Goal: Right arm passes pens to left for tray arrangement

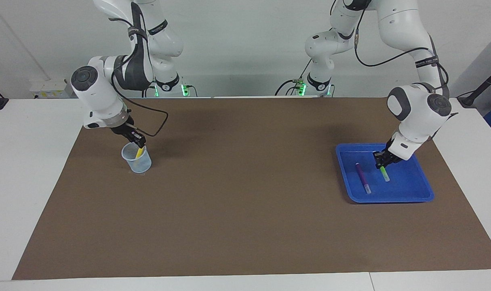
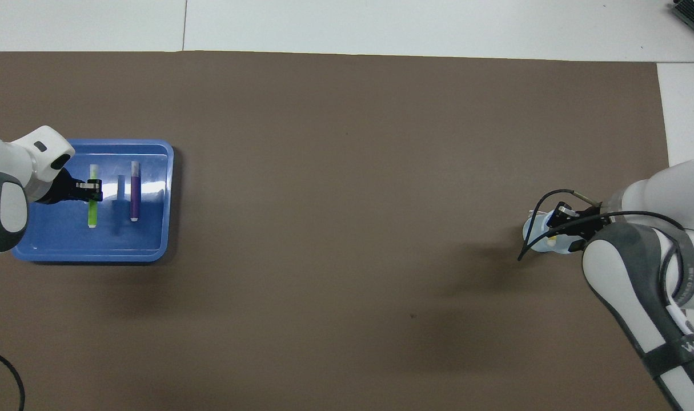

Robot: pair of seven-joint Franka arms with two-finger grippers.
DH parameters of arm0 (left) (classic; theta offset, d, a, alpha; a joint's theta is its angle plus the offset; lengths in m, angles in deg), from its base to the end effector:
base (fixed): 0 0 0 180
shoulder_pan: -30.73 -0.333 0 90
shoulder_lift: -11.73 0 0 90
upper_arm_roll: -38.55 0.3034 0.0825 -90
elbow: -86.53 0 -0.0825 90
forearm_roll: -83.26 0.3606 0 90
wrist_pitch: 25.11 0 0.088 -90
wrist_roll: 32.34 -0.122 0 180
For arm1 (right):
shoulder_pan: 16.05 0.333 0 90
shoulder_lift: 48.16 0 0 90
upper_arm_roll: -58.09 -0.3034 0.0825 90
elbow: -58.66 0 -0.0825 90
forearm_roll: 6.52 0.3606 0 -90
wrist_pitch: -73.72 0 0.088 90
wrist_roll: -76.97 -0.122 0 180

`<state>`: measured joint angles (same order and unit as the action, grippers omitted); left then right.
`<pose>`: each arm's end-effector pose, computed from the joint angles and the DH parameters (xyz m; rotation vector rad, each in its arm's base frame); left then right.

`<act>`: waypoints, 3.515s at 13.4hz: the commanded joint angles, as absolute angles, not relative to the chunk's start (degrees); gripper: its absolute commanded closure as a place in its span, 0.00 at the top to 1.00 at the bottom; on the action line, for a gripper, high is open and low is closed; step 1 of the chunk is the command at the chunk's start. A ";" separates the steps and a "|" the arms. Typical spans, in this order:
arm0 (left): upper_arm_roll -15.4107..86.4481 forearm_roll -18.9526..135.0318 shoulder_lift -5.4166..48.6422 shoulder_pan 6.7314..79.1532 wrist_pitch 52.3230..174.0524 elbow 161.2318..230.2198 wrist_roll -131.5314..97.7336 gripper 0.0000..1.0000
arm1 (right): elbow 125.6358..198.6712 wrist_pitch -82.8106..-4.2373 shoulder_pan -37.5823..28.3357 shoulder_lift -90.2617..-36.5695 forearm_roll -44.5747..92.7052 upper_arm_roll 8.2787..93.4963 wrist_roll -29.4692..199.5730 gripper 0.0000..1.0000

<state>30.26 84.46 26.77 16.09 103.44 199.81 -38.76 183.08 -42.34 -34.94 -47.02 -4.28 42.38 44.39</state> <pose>0.5770 0.0677 0.3256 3.1214 -0.0144 0.0144 0.4946 -0.0245 0.3766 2.9697 -0.9906 -0.2034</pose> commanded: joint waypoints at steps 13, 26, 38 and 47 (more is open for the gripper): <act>29.58 85.82 29.92 13.15 112.01 203.52 -38.93 1.00 | 183.38 -42.56 -35.12 -48.07 -2.66 41.48 42.25 0.28; 28.09 75.63 18.41 21.04 76.52 187.70 -15.87 1.00 | 170.75 -29.84 -35.82 -47.81 -3.45 41.83 63.23 0.00; 25.89 50.50 10.23 23.08 68.50 186.20 22.75 1.00 | 164.22 -20.49 -13.00 -41.13 -3.71 38.49 69.94 0.00; 25.89 30.55 4.97 27.81 75.68 196.81 23.12 1.00 | 165.01 -31.11 1.79 -40.25 -2.83 38.58 70.55 0.00</act>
